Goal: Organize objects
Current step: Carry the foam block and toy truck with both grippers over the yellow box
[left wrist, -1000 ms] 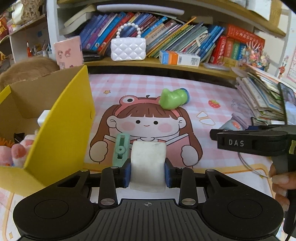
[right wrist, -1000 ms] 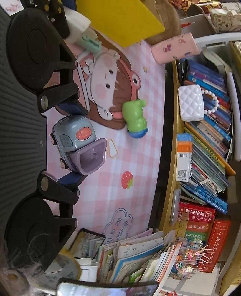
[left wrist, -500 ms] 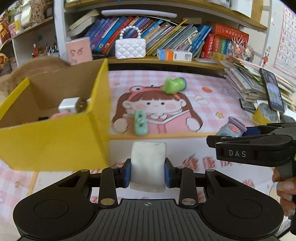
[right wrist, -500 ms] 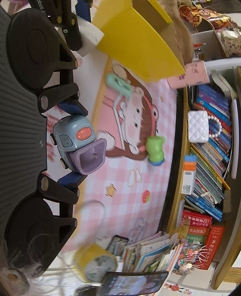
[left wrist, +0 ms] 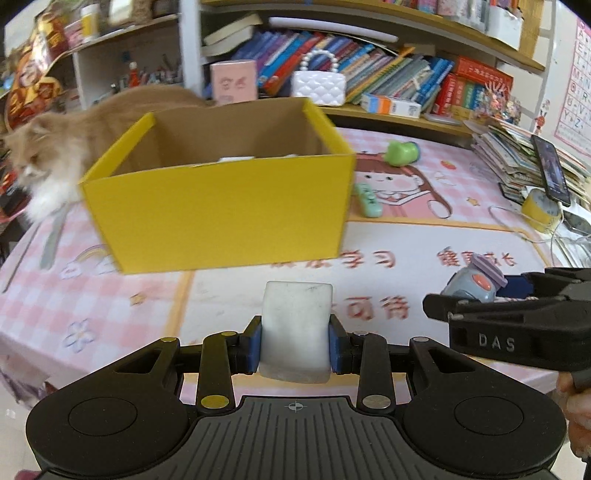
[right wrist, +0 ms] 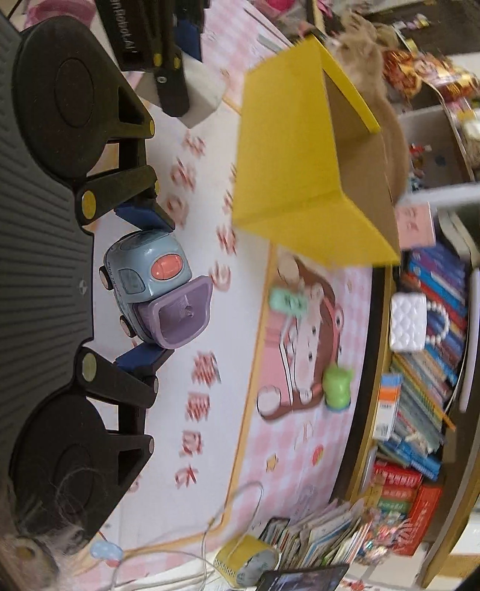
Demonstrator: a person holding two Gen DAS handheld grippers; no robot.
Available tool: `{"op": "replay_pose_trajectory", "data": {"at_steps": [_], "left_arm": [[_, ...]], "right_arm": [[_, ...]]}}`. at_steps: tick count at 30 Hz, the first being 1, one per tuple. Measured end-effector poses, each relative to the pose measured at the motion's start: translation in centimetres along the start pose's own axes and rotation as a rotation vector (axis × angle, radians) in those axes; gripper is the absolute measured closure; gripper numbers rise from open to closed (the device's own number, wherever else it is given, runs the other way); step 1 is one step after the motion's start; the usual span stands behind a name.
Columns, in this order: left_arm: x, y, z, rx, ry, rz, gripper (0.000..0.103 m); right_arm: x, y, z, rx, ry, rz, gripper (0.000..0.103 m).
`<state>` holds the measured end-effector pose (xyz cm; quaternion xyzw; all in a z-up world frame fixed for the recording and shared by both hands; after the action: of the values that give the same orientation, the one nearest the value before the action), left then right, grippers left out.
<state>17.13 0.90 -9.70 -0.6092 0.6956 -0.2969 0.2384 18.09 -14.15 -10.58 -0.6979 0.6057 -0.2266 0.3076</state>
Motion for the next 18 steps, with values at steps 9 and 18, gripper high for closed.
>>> {"op": "replay_pose_trajectory", "data": {"at_steps": [9, 18], "left_arm": [[-4.8, 2.0, -2.5, 0.020, -0.020, -0.014, 0.070], [-8.5, 3.3, -4.4, 0.041, -0.036, -0.024, 0.071]], "right_arm": [[-6.0, 1.3, -0.7, 0.007, -0.020, -0.038, 0.042], [-10.8, 1.9, -1.2, 0.020, -0.043, -0.082, 0.042]]}}
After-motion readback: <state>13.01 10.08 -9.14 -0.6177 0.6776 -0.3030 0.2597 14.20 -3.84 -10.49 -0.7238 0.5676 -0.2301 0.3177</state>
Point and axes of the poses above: each gripper's, at about its wrist camera, not at the fingertips, and z roughly the way its jaws point, x to its right, y to its underside, the point moved 9 cm from there along z, roughly the way its jaws point, and after that the axes turned 1 degree about x, right-handed, at the moved point
